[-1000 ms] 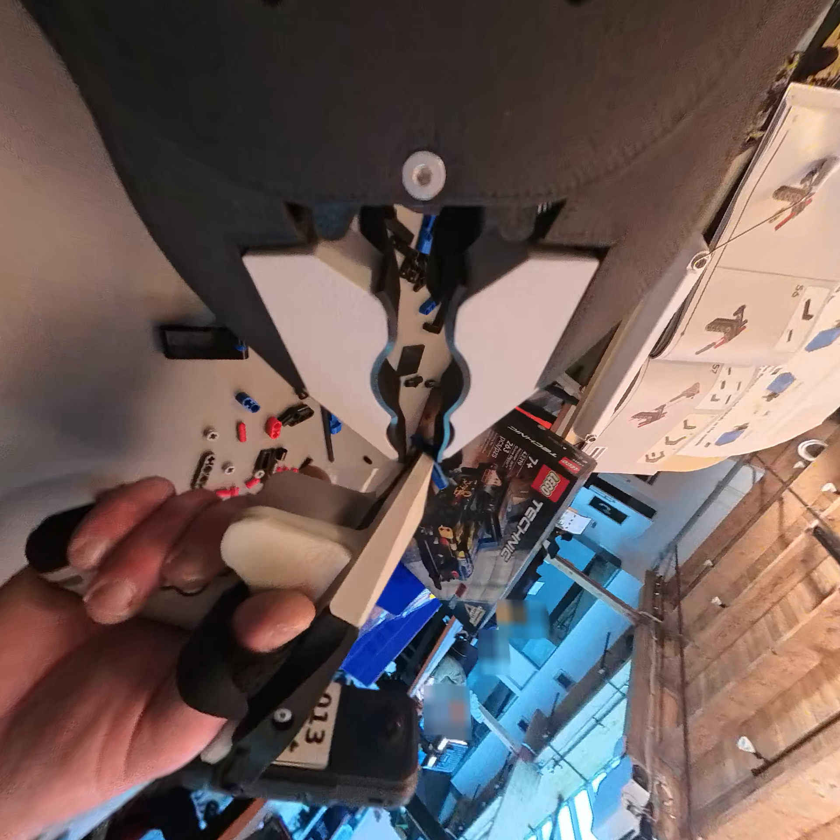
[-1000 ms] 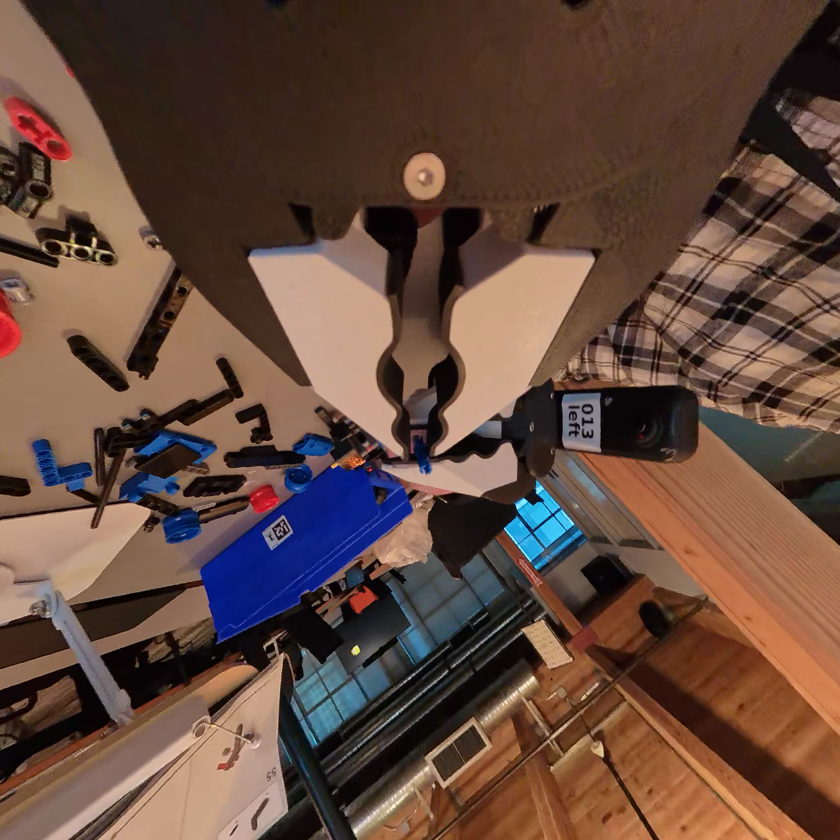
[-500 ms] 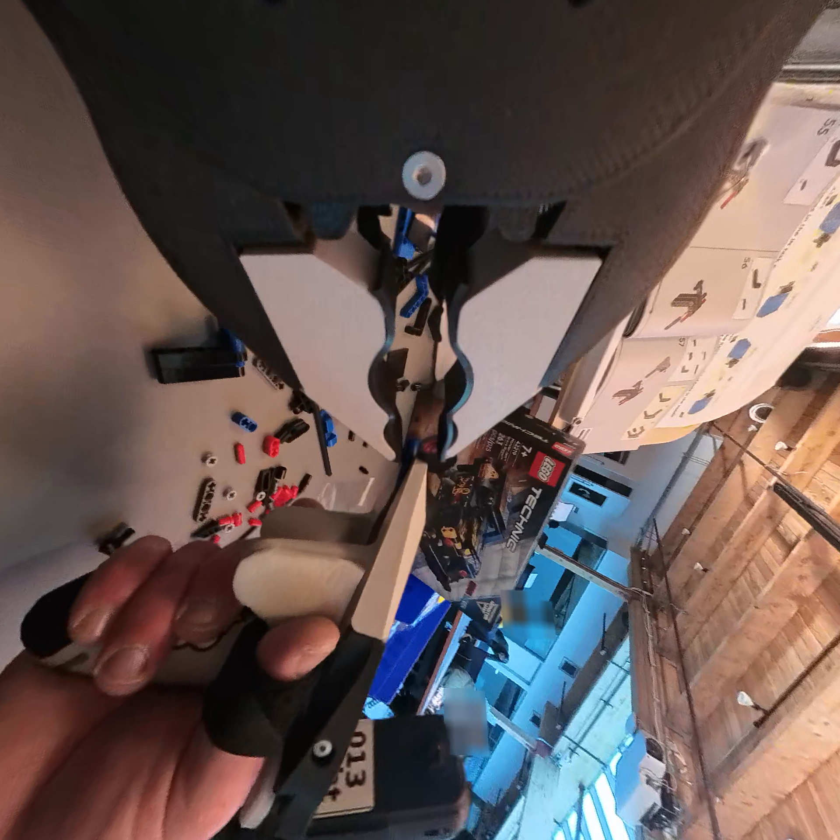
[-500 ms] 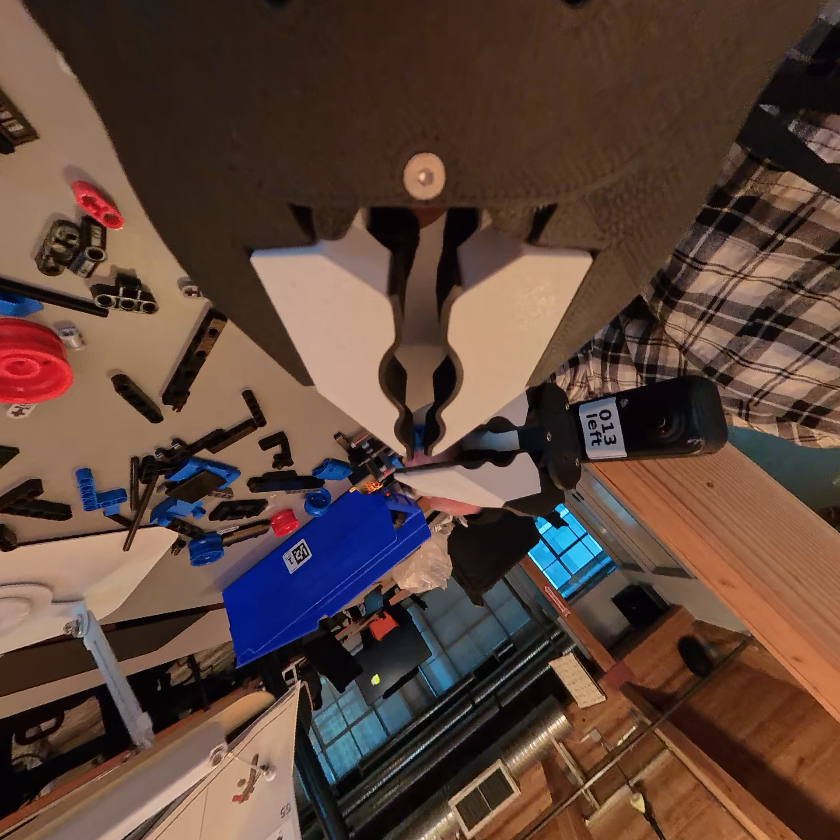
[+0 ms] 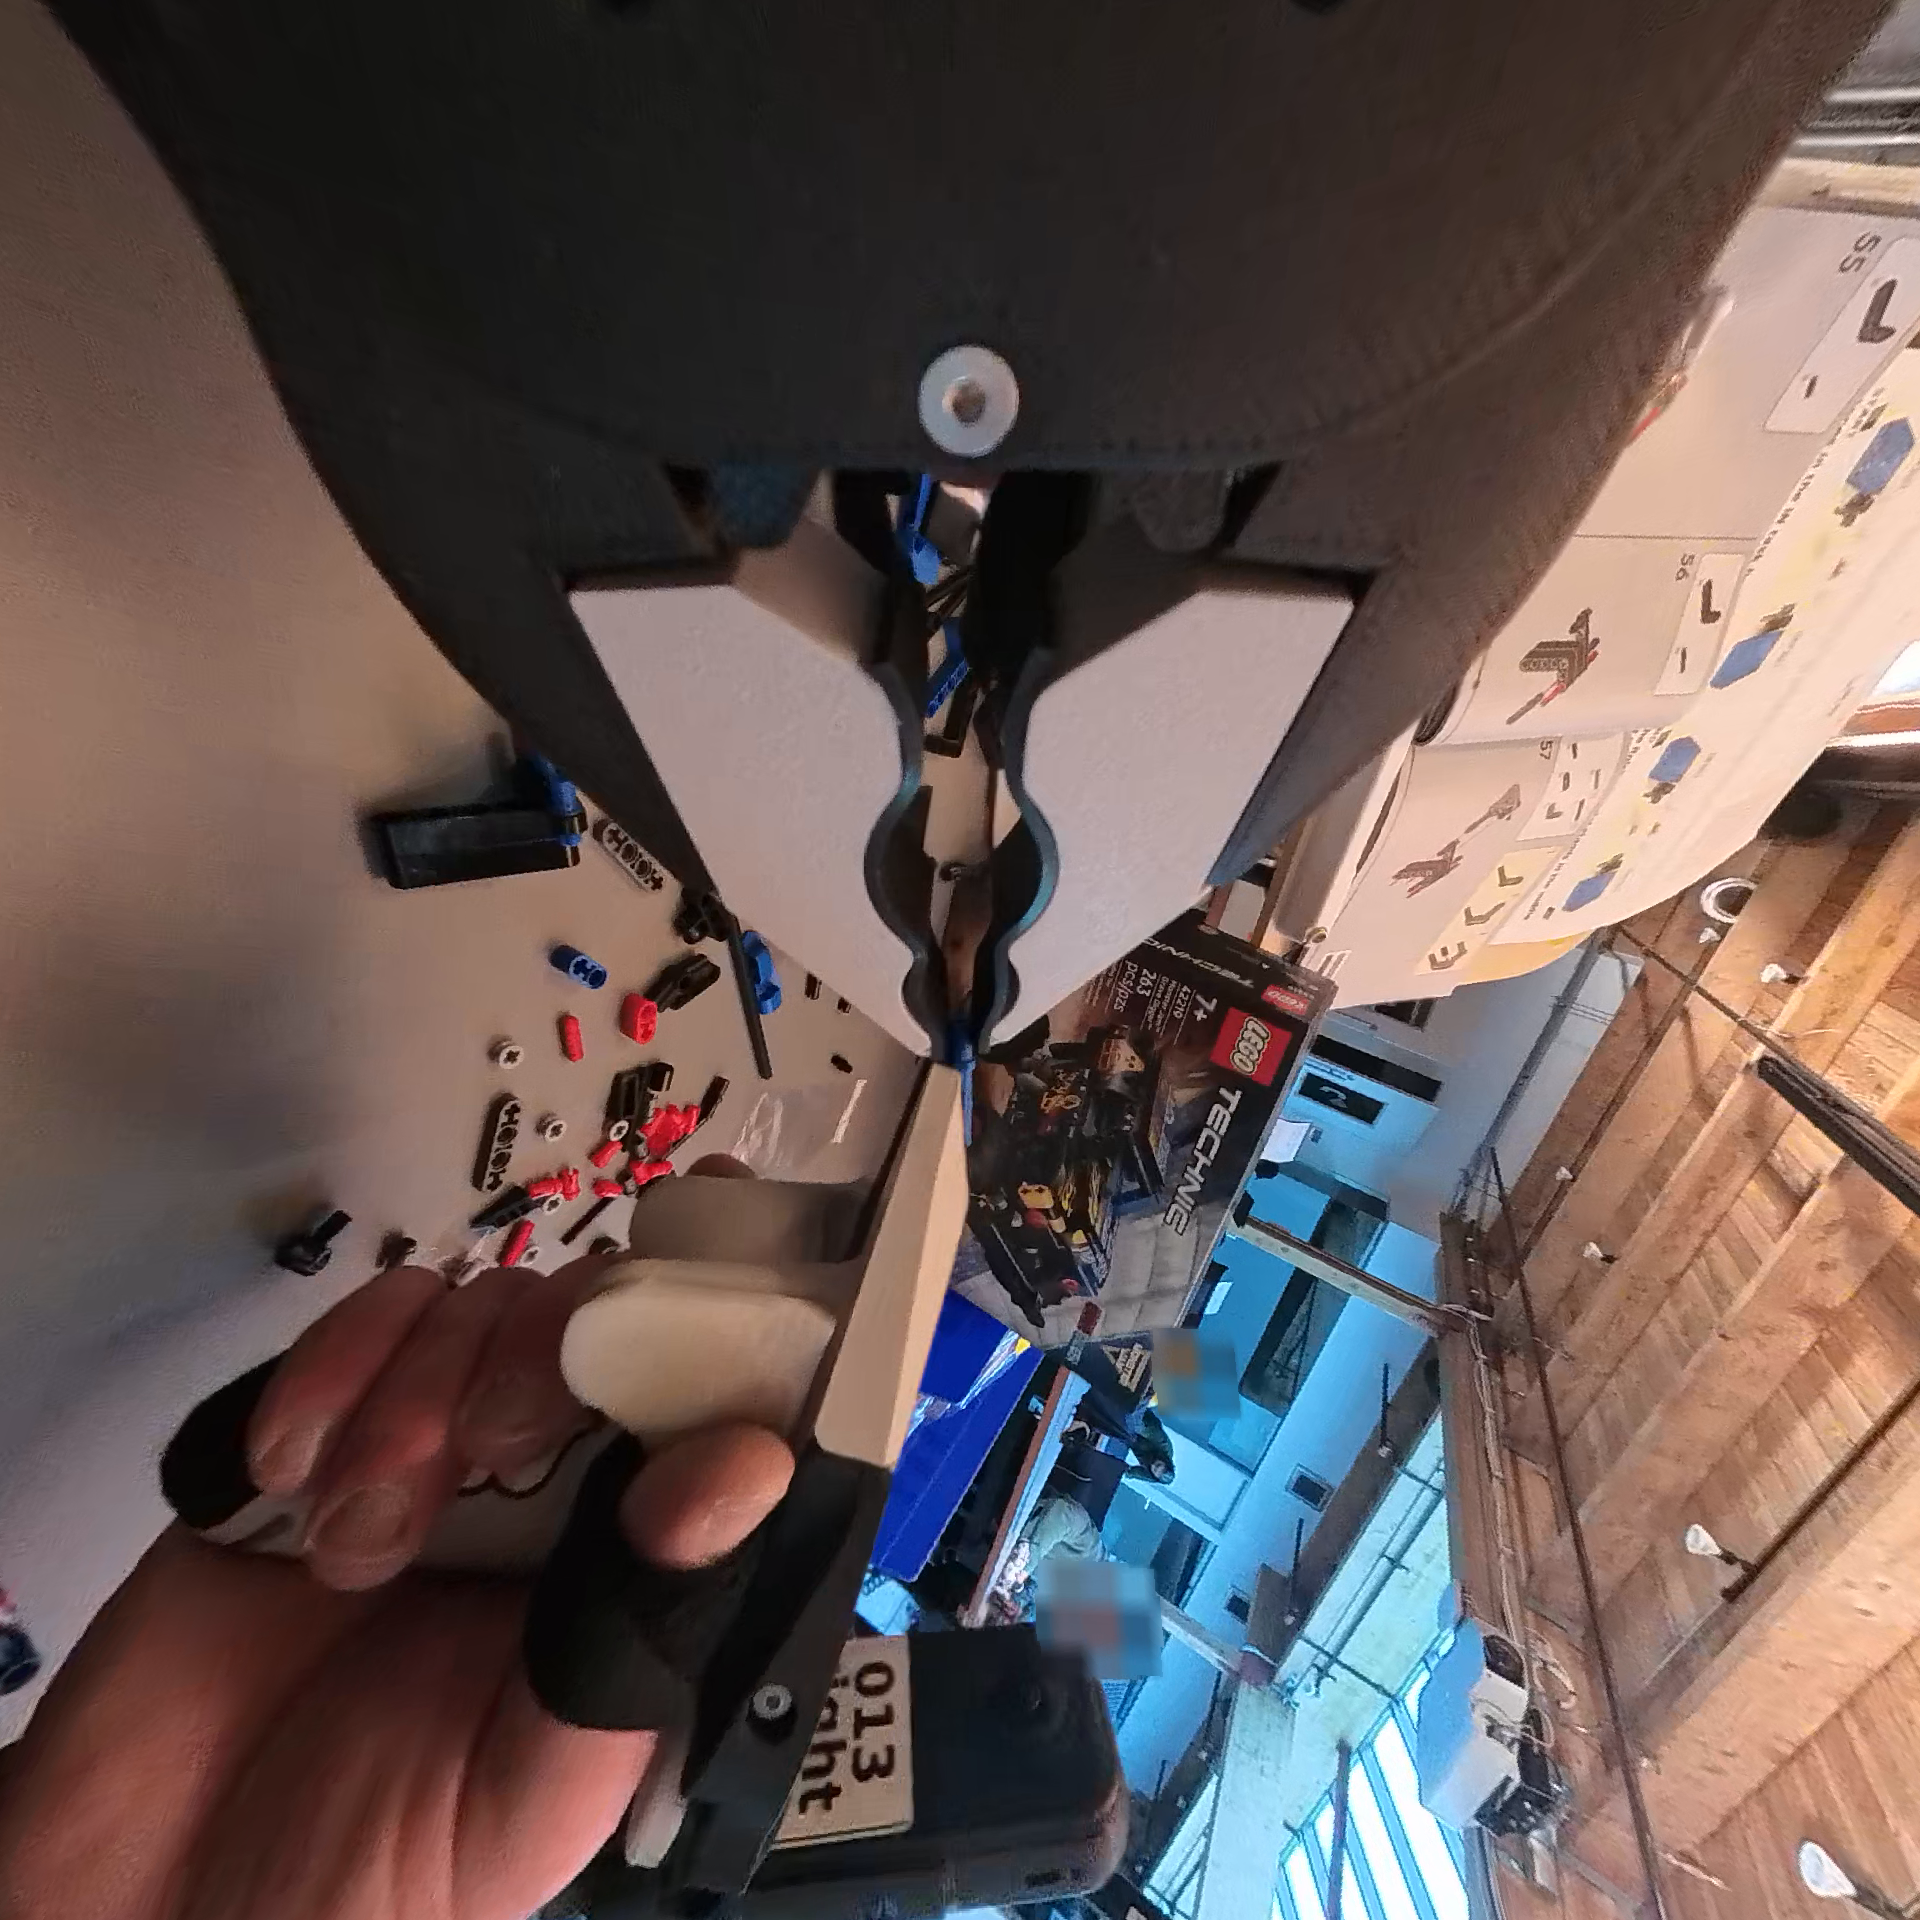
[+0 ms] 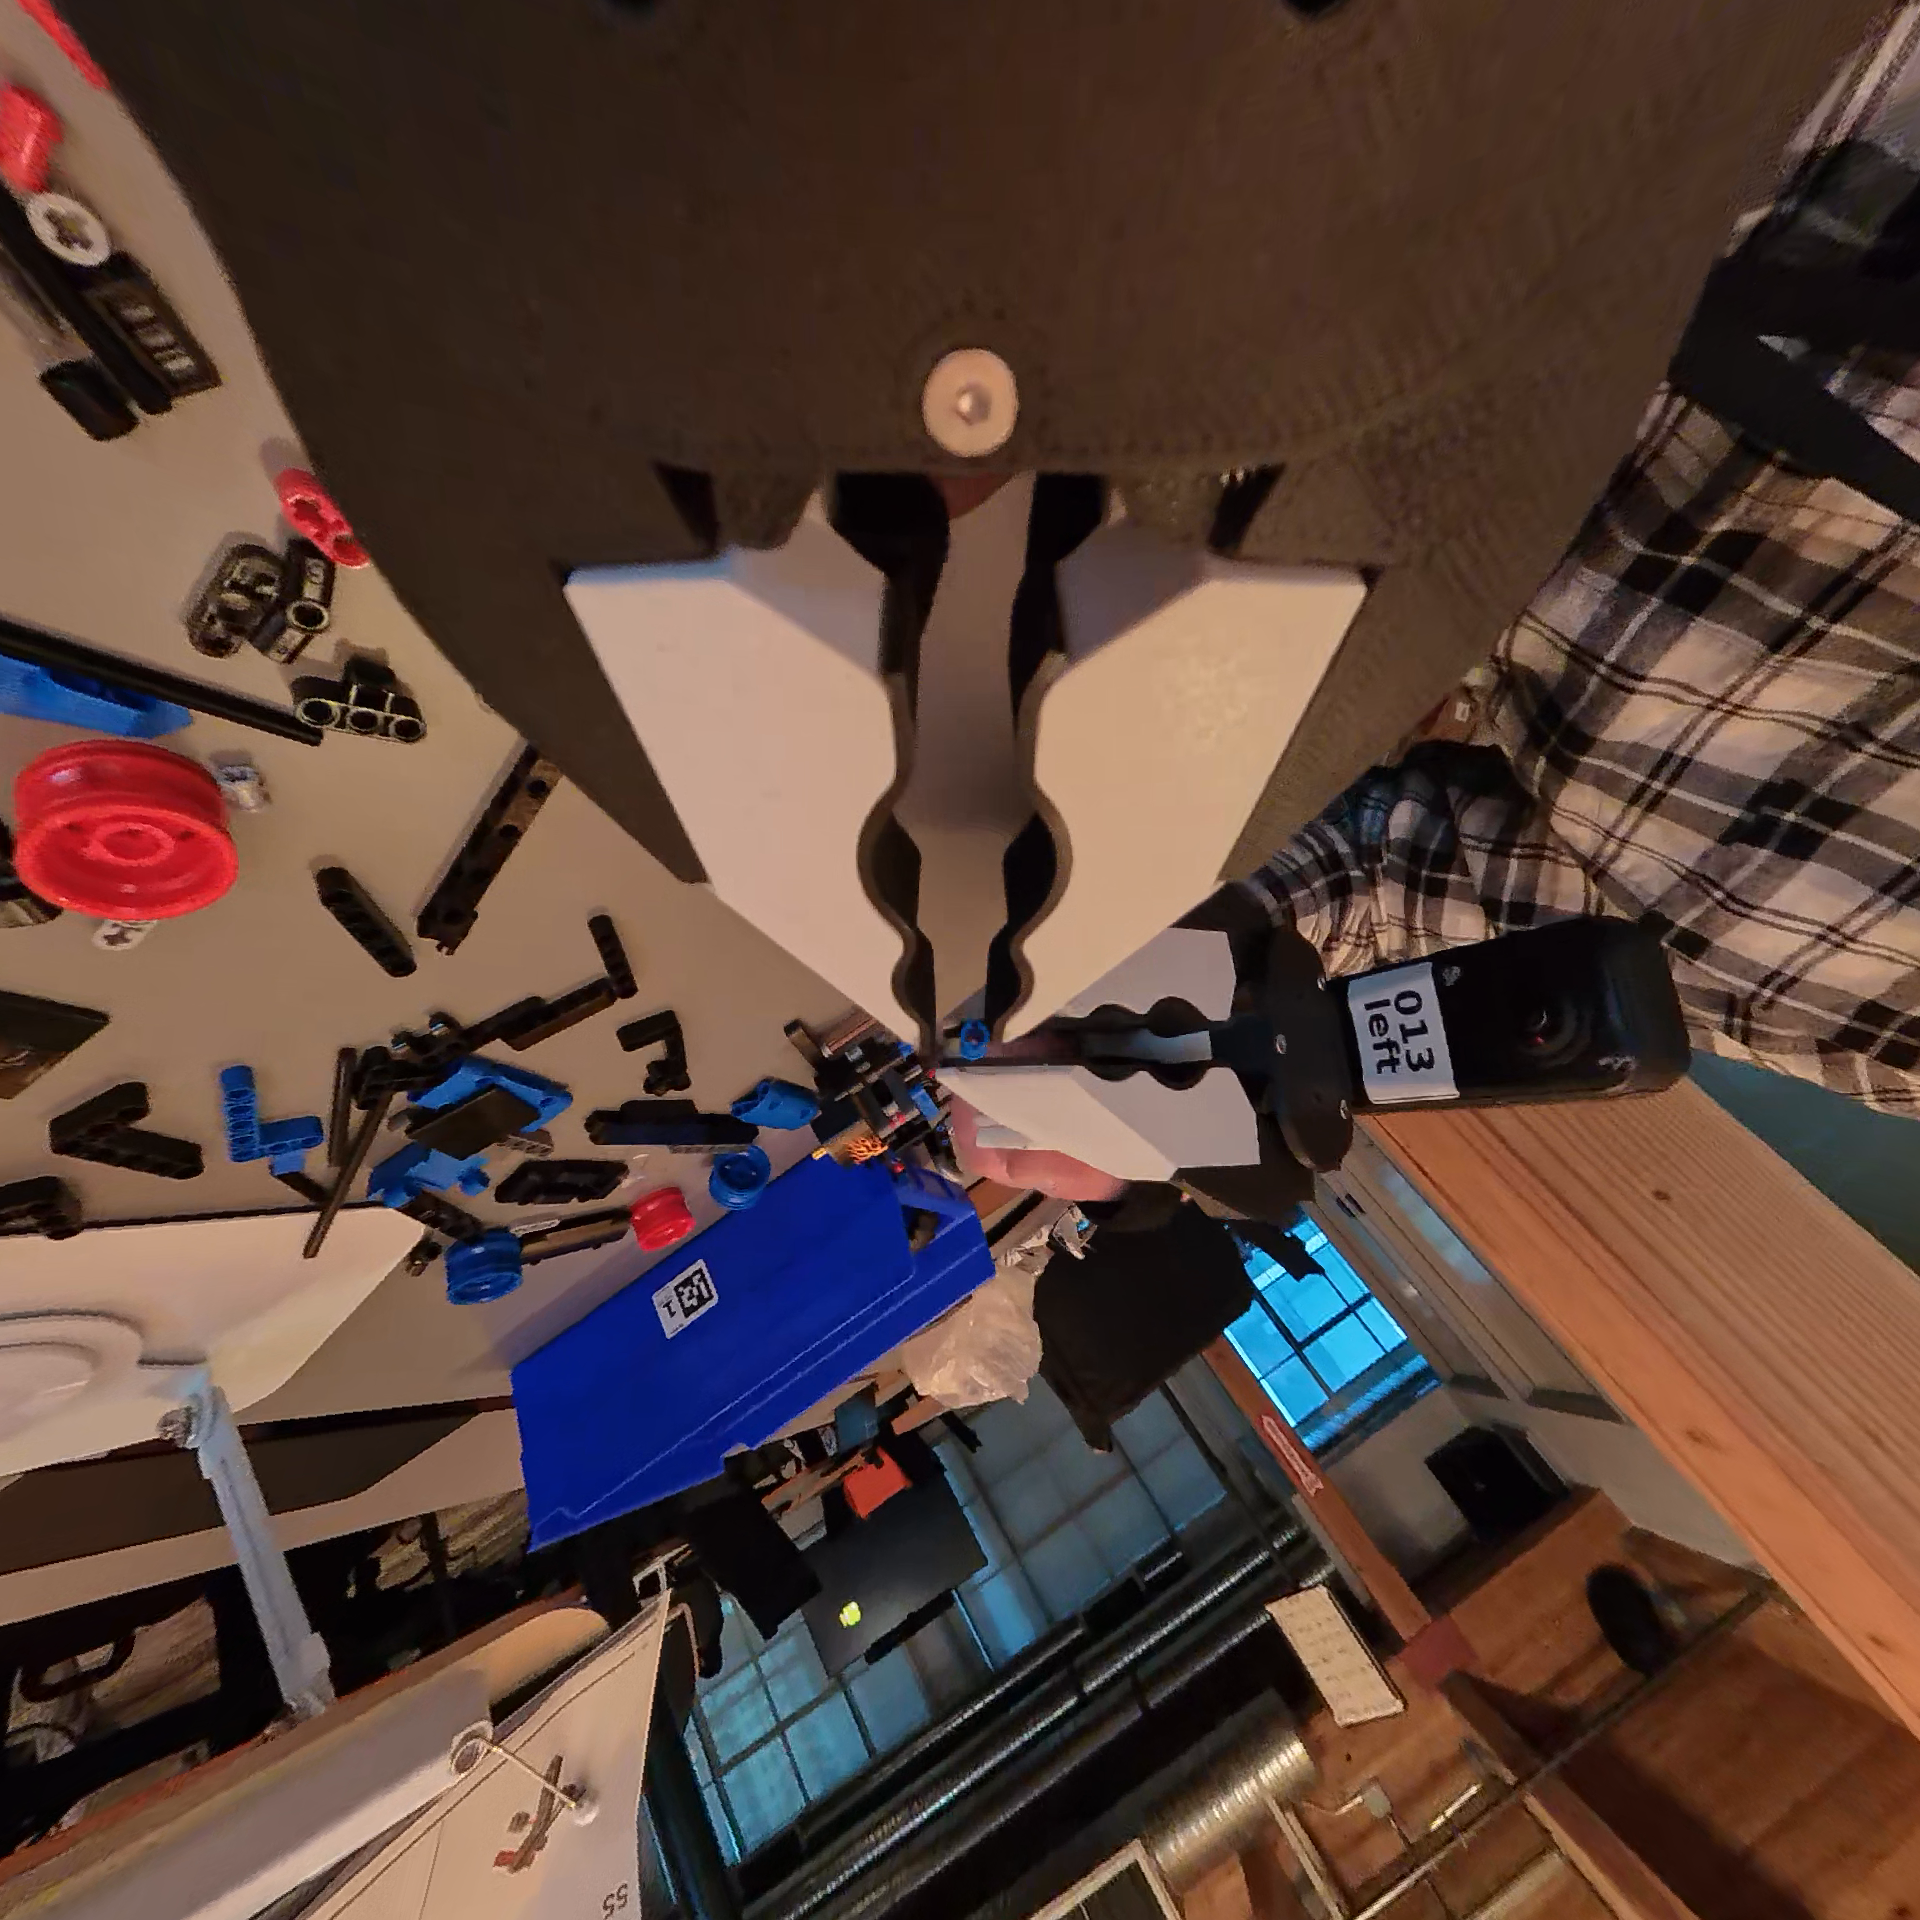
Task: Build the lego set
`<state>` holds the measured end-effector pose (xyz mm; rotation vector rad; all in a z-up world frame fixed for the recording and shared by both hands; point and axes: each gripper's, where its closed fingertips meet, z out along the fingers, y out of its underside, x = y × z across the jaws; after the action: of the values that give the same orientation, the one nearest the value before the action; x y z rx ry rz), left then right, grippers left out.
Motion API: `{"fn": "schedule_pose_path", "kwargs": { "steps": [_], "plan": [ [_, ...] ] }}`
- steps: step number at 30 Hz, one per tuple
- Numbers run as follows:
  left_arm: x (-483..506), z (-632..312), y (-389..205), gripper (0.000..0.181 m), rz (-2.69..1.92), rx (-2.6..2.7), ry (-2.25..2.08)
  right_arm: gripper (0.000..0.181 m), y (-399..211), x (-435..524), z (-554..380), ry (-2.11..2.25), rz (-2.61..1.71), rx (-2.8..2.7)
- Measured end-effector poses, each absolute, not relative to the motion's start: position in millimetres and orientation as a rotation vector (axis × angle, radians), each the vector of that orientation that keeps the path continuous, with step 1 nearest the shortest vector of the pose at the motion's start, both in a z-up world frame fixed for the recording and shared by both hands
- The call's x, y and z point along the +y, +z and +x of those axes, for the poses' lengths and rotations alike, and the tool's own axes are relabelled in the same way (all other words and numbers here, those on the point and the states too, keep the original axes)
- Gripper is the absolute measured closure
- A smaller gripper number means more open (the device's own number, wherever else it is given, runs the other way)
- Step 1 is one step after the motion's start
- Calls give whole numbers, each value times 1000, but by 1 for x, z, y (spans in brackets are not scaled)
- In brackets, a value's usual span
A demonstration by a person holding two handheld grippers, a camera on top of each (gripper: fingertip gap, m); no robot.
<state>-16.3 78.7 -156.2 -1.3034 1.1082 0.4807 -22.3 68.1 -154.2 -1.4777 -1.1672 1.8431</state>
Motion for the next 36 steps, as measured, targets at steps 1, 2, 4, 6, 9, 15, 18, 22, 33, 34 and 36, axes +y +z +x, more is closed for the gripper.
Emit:
{"fn": "schedule_pose_path", "kwargs": {
  "steps": [1, 2, 4, 6, 9, 15, 18, 22, 33, 34, 36],
  "plan": [
    [79, -16, -157, 180, -1302, 1112, 486, 178, -154, 67, -22, 1844, -1471, -1180],
    [78, -16, -157, 180, -1296, 1117, 493, 179, -154, 67, -22, 1837, -1469, -1187],
    [78, -15, -159, 181, -1298, 1133, 492, 179, -155, 67, -21, 1829, -1472, -1199],
    [77, -13, -163, 181, -1294, 1170, 507, 177, -155, 67, -21, 1821, -1467, -1206],
    [75, -10, -166, 181, -1295, 1186, 495, 180, -157, 67, -20, 1794, -1466, -1239],
    [76, -11, -167, 181, -1305, 1171, 474, 172, -163, 68, -20, 1753, -1479, -1277],
    [76, -10, -168, 181, -1306, 1173, 471, 177, -161, 67, -20, 1748, -1464, -1275],
    [76, -9, -168, 180, -1310, 1162, 459, 178, -161, 68, -19, 1743, -1459, -1284],
    [77, -10, -170, 180, -1376, 1131, 358, 180, -165, 70, -18, 1706, -1465, -1296],
    [78, -13, -174, 172, -1427, 1120, 309, 180, -166, 73, -18, 1694, -1475, -1291],
    [75, -17, -194, 156, -1600, 1142, 144, 180, -170, 78, -16, 1693, -1496, -1278]
  ]
}}
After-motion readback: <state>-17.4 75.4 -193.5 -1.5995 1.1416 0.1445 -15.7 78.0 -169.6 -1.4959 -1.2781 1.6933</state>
